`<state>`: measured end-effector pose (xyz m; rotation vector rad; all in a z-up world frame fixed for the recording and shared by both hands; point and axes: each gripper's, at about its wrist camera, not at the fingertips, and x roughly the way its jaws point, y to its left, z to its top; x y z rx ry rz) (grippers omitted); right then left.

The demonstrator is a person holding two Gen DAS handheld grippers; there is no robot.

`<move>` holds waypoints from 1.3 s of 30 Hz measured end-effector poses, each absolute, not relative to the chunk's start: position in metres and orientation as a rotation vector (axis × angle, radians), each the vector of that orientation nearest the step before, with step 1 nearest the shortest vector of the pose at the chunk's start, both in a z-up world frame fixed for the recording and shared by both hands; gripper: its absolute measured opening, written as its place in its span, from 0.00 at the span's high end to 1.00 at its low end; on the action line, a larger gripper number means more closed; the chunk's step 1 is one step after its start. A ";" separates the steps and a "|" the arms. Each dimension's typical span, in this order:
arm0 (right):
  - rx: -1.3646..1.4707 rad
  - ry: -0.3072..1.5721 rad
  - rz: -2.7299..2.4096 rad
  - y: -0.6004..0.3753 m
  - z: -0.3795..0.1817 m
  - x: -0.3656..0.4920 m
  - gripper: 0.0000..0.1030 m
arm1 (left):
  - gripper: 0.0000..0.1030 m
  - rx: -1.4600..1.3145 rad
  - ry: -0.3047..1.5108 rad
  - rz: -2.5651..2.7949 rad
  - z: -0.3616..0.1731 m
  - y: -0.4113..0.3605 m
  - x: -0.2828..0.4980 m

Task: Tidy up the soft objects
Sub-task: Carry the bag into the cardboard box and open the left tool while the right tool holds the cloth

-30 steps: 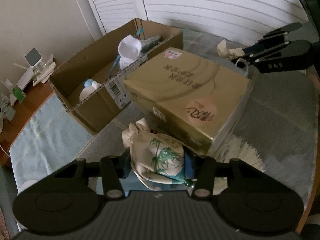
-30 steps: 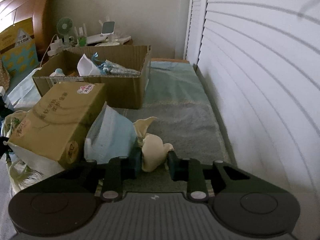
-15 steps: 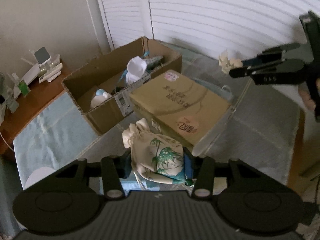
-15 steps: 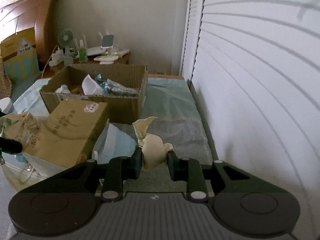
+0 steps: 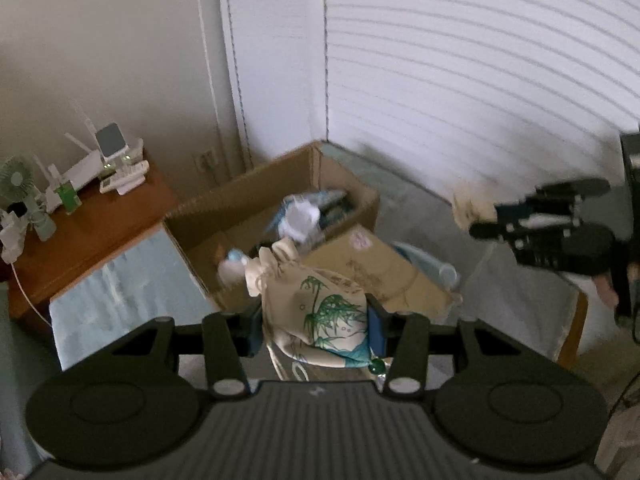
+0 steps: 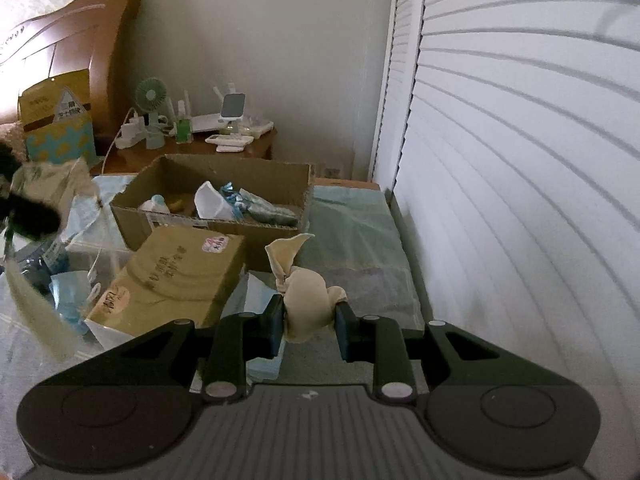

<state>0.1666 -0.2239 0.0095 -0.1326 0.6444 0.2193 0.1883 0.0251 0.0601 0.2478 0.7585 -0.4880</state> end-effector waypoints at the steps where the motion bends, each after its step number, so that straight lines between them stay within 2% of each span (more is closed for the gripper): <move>1: -0.134 0.643 0.221 -0.224 0.010 0.166 0.70 | 0.54 0.245 0.754 -0.478 0.063 0.025 0.191; 18: -0.108 0.629 0.252 -0.228 0.014 0.159 0.70 | 0.54 0.175 0.686 -0.341 0.105 0.018 0.287; 30: -0.085 0.644 0.271 -0.232 0.009 0.165 0.70 | 0.54 0.125 0.705 -0.157 0.075 0.024 0.346; 39: -0.070 0.648 0.269 -0.238 0.006 0.169 0.70 | 0.54 0.157 0.777 -0.157 0.042 0.009 0.338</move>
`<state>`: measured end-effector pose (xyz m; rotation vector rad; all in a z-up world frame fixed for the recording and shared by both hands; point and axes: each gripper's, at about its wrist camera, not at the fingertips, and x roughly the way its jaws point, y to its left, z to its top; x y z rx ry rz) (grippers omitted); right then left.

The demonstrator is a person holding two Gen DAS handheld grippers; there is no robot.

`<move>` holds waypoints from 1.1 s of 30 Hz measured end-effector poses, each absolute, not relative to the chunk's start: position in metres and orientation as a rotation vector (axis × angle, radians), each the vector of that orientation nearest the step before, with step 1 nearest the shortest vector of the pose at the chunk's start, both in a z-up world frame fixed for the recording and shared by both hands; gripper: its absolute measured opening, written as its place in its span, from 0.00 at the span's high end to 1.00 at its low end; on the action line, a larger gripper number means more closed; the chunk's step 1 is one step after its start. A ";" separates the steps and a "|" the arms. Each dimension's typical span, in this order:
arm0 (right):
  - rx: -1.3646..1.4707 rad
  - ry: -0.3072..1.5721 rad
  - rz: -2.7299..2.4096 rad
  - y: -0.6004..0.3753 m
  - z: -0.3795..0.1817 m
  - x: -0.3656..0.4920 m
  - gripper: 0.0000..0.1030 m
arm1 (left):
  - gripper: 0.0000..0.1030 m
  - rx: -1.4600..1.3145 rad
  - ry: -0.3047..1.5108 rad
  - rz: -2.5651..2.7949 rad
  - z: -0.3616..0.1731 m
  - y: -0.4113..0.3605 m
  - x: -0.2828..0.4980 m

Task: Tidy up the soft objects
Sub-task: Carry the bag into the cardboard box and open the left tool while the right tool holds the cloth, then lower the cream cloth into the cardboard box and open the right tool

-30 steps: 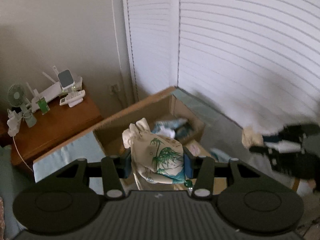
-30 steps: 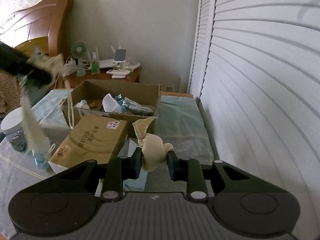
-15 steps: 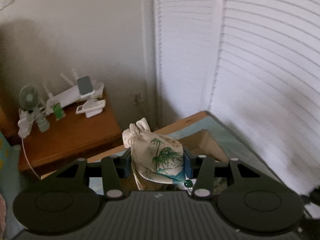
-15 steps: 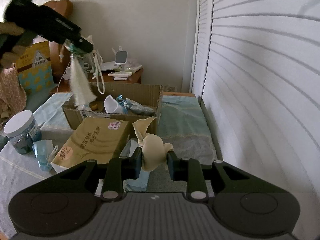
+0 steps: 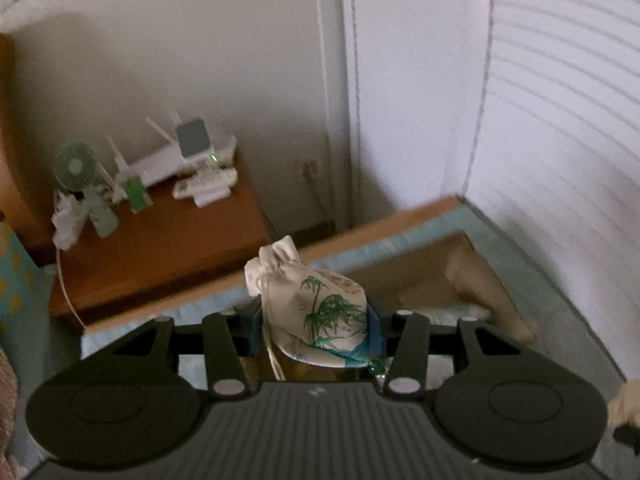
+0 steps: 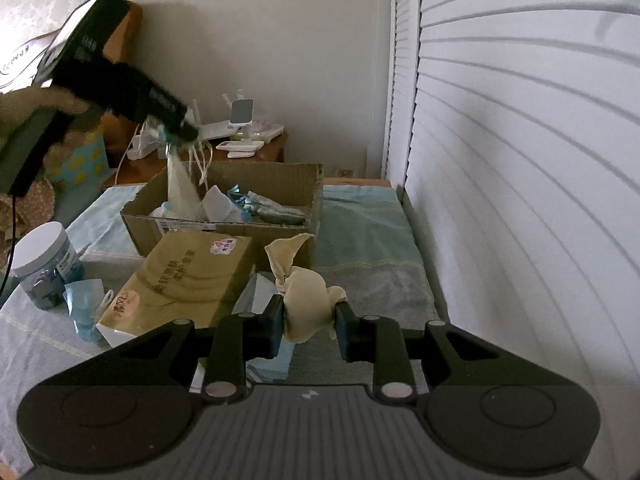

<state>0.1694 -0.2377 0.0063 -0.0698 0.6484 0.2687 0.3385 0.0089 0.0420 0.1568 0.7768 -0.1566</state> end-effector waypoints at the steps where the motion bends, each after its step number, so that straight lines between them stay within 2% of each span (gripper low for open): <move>1: -0.069 0.649 0.268 -0.238 0.006 0.170 0.70 | 0.54 0.152 0.800 -0.172 0.037 0.008 0.338; 5: -0.069 0.652 0.269 -0.237 0.004 0.170 0.70 | 0.54 0.066 0.864 -0.182 0.027 0.011 0.343; 10: -0.072 0.653 0.268 -0.235 0.004 0.170 0.70 | 0.53 -0.069 0.860 -0.117 0.024 0.019 0.354; 12: -0.073 0.654 0.263 -0.236 0.004 0.170 0.70 | 0.42 -0.091 0.859 -0.115 0.021 0.018 0.355; 13: -0.073 0.654 0.261 -0.237 0.004 0.170 0.70 | 0.25 -0.098 0.861 -0.115 0.019 0.017 0.356; 14: -0.073 0.655 0.261 -0.237 0.004 0.170 0.70 | 0.14 -0.101 0.852 -0.107 0.018 0.018 0.355; 22: -0.079 0.651 0.257 -0.235 0.004 0.170 0.70 | 0.14 -0.009 0.827 -0.151 0.027 0.020 0.333; 28: -0.083 0.642 0.262 -0.234 0.008 0.170 0.70 | 0.07 0.104 0.774 -0.202 0.033 0.024 0.294; 33: -0.087 0.639 0.277 -0.229 0.012 0.175 0.70 | 0.06 0.130 0.769 -0.250 0.032 0.028 0.258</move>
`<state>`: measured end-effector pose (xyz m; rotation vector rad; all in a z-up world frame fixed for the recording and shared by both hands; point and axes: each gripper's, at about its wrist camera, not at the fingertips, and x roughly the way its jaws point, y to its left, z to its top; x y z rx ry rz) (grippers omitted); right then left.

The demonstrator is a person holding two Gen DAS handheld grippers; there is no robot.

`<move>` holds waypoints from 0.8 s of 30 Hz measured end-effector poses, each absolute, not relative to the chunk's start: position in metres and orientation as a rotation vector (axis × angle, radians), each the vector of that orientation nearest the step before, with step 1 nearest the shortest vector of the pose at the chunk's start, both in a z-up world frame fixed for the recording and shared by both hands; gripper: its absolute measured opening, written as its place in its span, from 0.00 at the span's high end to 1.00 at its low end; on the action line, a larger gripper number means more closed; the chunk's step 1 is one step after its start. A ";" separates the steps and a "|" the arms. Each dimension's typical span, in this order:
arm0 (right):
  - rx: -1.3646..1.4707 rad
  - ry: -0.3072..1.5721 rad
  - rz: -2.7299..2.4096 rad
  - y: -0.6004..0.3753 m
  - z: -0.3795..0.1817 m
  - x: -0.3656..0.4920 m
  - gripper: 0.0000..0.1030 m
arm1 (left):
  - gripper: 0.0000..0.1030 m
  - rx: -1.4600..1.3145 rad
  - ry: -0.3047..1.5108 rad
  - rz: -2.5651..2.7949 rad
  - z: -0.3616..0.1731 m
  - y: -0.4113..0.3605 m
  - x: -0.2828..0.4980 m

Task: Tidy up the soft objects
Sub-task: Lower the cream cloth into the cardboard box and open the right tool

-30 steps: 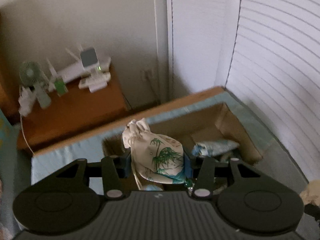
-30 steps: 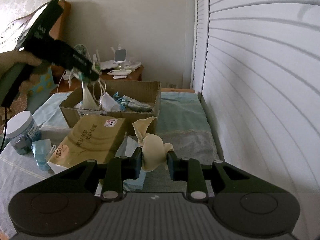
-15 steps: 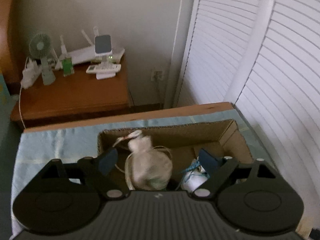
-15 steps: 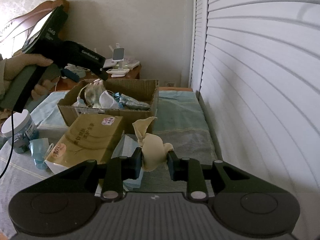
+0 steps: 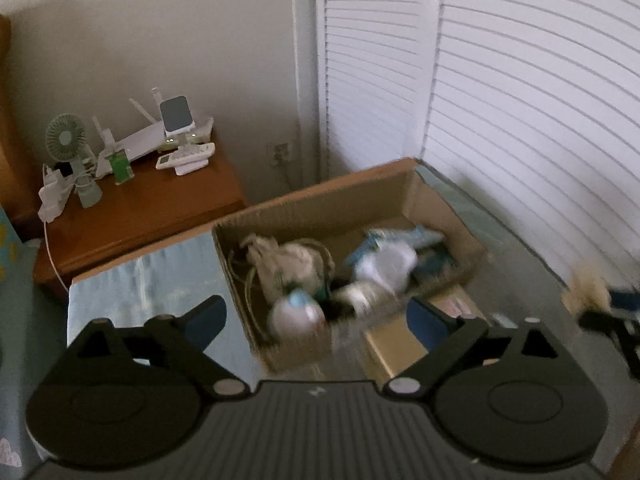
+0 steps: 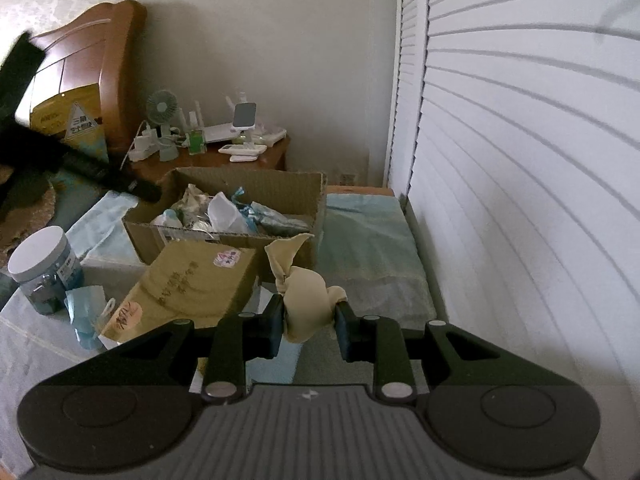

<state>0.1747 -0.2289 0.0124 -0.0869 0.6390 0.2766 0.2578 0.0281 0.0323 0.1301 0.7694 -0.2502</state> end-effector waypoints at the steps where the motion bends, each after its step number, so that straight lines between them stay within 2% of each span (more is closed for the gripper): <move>1: -0.089 0.638 0.281 -0.227 0.014 0.176 0.70 | 0.06 0.130 0.763 -0.262 0.032 0.029 0.250; 10: -0.110 0.642 0.328 -0.208 0.022 0.192 0.70 | 0.01 0.119 0.692 -0.265 0.029 0.032 0.186; 24: -0.134 0.636 0.385 -0.174 0.040 0.271 0.70 | 0.01 0.110 0.682 -0.211 0.005 0.023 0.142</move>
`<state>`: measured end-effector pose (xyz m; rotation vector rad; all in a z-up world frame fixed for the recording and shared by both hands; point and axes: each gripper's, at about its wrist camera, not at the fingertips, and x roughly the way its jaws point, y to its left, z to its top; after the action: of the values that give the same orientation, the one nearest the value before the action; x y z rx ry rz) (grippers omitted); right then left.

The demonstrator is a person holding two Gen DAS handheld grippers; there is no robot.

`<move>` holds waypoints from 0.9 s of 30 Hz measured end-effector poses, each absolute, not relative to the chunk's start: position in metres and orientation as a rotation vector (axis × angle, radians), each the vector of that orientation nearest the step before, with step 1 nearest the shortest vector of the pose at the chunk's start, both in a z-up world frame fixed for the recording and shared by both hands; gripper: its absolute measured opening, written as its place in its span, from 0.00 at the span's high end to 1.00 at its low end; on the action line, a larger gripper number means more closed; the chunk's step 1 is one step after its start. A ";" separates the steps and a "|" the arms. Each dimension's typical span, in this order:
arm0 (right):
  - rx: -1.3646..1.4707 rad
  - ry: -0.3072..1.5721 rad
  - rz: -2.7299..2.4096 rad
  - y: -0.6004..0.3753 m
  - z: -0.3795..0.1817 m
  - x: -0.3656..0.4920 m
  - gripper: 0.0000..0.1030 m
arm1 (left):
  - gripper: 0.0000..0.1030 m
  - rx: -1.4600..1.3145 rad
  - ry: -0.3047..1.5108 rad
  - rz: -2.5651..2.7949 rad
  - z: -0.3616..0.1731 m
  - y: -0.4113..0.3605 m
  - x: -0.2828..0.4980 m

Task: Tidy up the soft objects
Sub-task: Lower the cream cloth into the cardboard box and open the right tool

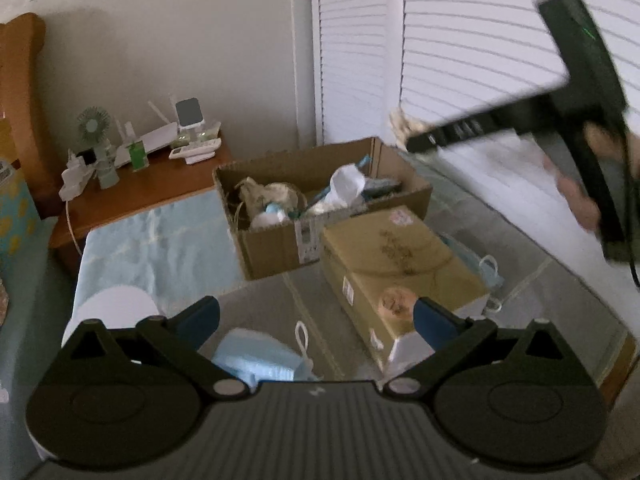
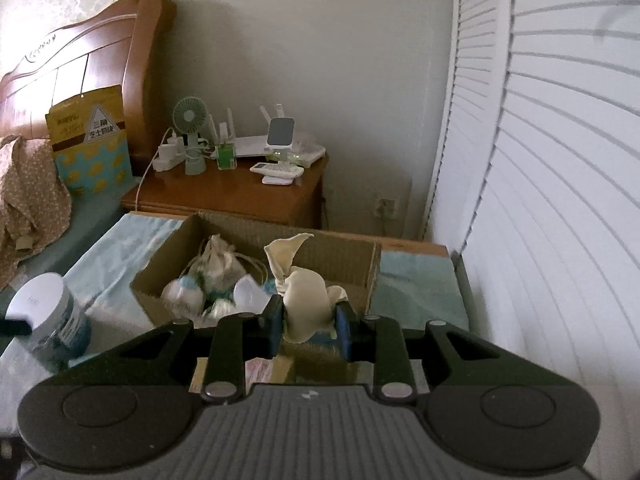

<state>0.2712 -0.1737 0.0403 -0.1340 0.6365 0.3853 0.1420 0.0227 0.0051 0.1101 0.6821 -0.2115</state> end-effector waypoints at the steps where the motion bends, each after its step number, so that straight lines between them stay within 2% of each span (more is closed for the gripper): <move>1: -0.140 0.640 0.388 -0.171 0.040 0.278 0.70 | 0.01 0.114 0.688 -0.202 0.002 0.022 0.141; 14: -0.207 0.676 0.407 -0.144 0.028 0.341 0.69 | 0.01 0.057 0.702 -0.151 -0.010 0.036 0.138; 17: -0.198 0.681 0.406 -0.143 0.024 0.352 0.66 | 0.01 0.050 0.701 -0.142 -0.010 0.037 0.138; 18: -0.193 0.680 0.407 -0.142 0.023 0.355 0.60 | 0.01 0.052 0.699 -0.139 -0.011 0.037 0.138; 19: -0.190 0.680 0.408 -0.142 0.021 0.358 0.46 | 0.01 0.057 0.698 -0.133 -0.011 0.036 0.137; 20: -0.187 0.679 0.405 -0.143 0.020 0.360 0.38 | 0.01 0.066 0.697 -0.127 -0.011 0.036 0.137; 21: -0.176 0.672 0.400 -0.144 0.020 0.361 0.24 | 0.01 0.074 0.696 -0.122 -0.011 0.035 0.137; 27: -0.151 0.647 0.403 -0.151 0.026 0.354 0.09 | 0.01 0.075 0.701 -0.129 -0.013 0.035 0.137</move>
<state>0.3541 -0.1512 0.0263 -0.1514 0.6466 0.4030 0.1373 0.0354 -0.0127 0.0753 0.7006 -0.1289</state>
